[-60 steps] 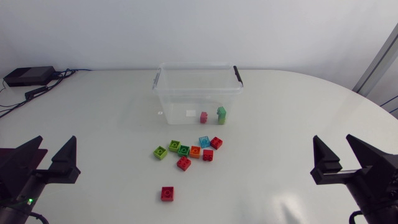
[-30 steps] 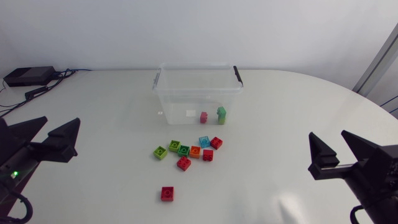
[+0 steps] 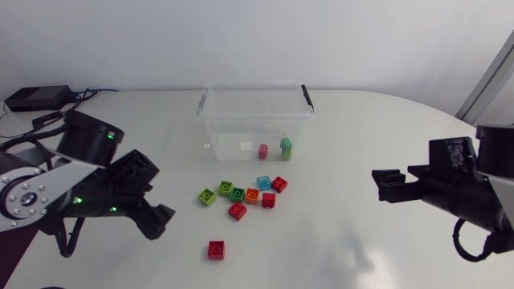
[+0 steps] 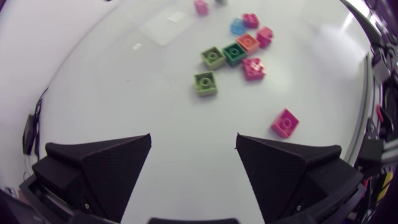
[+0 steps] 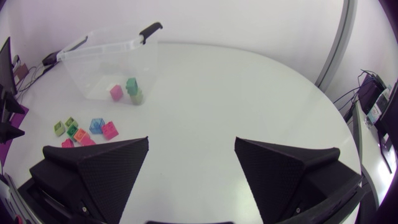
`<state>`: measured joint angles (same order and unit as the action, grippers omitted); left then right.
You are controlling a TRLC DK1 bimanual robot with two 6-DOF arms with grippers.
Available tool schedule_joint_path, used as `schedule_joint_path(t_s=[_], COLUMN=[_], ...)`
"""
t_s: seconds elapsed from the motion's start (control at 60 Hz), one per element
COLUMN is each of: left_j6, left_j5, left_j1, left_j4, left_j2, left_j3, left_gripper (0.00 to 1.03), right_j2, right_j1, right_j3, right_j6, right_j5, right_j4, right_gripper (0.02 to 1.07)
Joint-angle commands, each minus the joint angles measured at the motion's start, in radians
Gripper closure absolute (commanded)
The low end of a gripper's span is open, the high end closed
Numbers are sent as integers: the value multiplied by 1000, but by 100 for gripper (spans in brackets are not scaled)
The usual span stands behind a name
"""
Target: Pick up the duplo bricks and place them in the container
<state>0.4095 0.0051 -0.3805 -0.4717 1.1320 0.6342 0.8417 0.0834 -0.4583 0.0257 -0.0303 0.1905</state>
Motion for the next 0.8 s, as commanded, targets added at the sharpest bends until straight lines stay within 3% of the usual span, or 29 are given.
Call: schedule_joint_path(t_s=[0.0, 0.033, 0.117, 0.2, 0.433, 0.783], left_j6=[95, 104, 176, 222, 365, 400], left_j5=[50, 62, 81, 88, 153, 190], left_j1=[-83, -98, -235, -290, -304, -310], left_j4=[-45, -53, -62, -41, 8, 99], left_j2=[35, 35, 35, 49, 178, 345], left_j3=[13, 12, -18, -30, -18, 22], left_gripper=[9, 9, 9, 9, 9, 12], right_j2=[79, 105, 158, 174, 267, 390], right_j1=[30, 35, 47, 116, 234, 325], right_j3=[-54, -66, -88, -102, -145, -171], right_j6=[37, 39, 80, 149, 223, 206], right_j5=[-13, -33, -112, -126, -152, -145], right_j4=[59, 84, 141, 190, 222, 185], right_gripper=[7, 7, 7, 7, 7, 7])
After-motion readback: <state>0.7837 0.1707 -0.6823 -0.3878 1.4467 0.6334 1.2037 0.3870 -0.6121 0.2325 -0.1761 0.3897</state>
